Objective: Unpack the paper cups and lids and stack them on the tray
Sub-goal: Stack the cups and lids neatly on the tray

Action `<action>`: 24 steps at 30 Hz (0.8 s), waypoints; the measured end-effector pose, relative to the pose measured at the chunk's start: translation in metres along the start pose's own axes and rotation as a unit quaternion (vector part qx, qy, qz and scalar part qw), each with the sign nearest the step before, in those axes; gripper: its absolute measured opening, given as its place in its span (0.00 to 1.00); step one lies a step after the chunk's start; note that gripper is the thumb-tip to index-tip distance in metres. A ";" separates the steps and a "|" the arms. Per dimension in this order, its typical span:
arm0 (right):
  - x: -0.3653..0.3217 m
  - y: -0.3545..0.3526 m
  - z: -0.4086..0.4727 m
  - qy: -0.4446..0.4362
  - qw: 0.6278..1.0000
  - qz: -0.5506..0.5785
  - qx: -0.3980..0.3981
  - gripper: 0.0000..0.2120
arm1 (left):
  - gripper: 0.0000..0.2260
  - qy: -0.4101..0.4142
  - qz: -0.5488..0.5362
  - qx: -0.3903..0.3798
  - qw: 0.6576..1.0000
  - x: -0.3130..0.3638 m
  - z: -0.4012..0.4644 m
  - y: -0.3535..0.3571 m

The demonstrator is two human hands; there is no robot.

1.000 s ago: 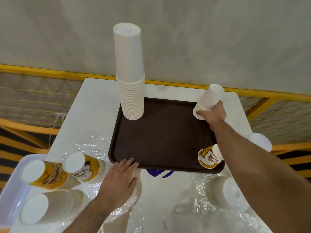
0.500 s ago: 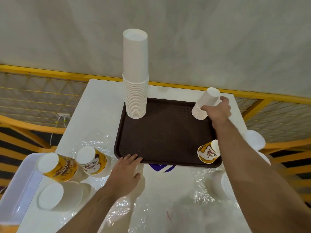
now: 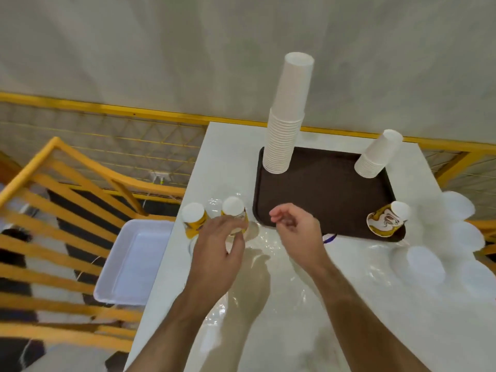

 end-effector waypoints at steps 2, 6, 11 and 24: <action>0.006 0.036 -0.020 0.015 0.997 -0.029 -0.071 0.18 | 0.10 -0.019 -0.013 0.070 0.997 -0.012 -0.011 -0.028; 0.019 0.089 -0.045 0.042 0.981 -0.073 -0.176 0.31 | 0.09 -0.157 -0.090 0.124 0.976 -0.053 -0.030 -0.053; 0.027 0.129 -0.052 0.065 0.972 -0.118 -0.192 0.45 | 0.19 -0.380 -0.195 -0.013 0.904 -0.093 -0.043 -0.032; 0.035 0.154 -0.054 0.077 0.983 -0.114 -0.123 0.47 | 0.25 -0.406 -0.271 -0.138 0.862 -0.095 -0.043 -0.015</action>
Point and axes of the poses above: each hand's wrist, its own z-axis towards the middle knuckle, its own y-axis out of the palm, x = y × z, the point moved 4 cm from there along z, towards the middle knuckle, and after that the axes turned 4 degrees about -y, right-handed, at the moved point
